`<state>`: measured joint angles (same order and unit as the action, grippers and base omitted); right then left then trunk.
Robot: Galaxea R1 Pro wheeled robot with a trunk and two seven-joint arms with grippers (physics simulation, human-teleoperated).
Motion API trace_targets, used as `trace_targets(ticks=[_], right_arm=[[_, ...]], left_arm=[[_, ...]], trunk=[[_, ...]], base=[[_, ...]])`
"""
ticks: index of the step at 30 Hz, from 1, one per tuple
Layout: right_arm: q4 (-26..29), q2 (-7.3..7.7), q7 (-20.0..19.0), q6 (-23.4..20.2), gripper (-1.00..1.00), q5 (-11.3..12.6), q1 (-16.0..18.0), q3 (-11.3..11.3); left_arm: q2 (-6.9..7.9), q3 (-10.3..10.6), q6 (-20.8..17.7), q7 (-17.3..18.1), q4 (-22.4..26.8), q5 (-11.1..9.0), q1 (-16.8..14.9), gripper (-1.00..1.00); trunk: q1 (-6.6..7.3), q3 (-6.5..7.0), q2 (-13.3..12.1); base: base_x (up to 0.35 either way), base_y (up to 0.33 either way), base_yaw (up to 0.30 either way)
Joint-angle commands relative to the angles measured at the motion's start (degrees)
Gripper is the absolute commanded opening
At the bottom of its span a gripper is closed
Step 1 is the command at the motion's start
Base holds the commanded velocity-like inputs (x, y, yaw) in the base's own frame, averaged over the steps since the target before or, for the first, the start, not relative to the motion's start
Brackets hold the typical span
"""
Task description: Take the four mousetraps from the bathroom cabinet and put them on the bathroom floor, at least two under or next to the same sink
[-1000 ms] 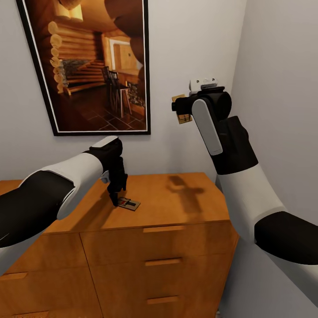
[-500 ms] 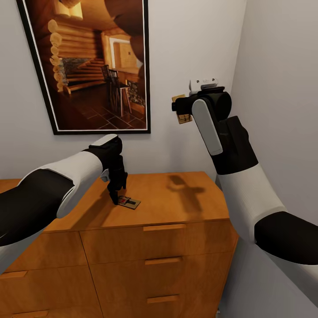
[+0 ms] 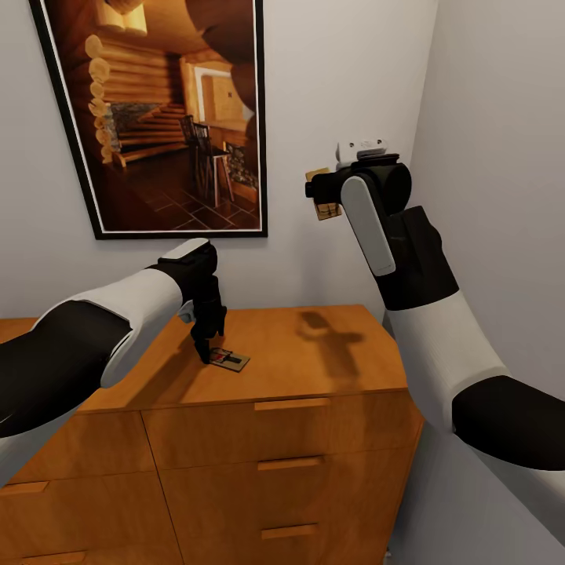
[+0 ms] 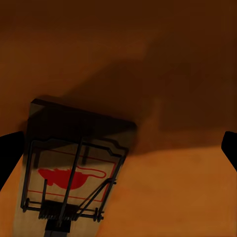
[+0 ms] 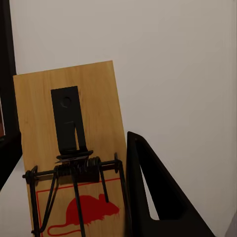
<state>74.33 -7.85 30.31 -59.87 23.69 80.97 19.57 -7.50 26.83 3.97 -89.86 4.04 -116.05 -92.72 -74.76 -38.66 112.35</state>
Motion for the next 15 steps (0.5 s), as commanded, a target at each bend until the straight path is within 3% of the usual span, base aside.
trace_targets(ticks=[1,15], right_arm=[[0.0,0.01,0.7,-0.1,-1.0,0.7,0.1,0.1],[0.0,0.03,0.7,-0.1,-1.0,0.7,0.1,0.0]], left_arm=[[0.03,0.7,0.2,0.1,0.1,-0.3,1.3,1.0],[-0.01,0.6,0.2,0.2,0.1,-0.5,1.3,1.0]], trunk=[[-0.01,-0.08,0.0],[-0.01,-0.08,0.0]], base=[[0.0,0.0,0.0],[0.0,0.0,0.0]])
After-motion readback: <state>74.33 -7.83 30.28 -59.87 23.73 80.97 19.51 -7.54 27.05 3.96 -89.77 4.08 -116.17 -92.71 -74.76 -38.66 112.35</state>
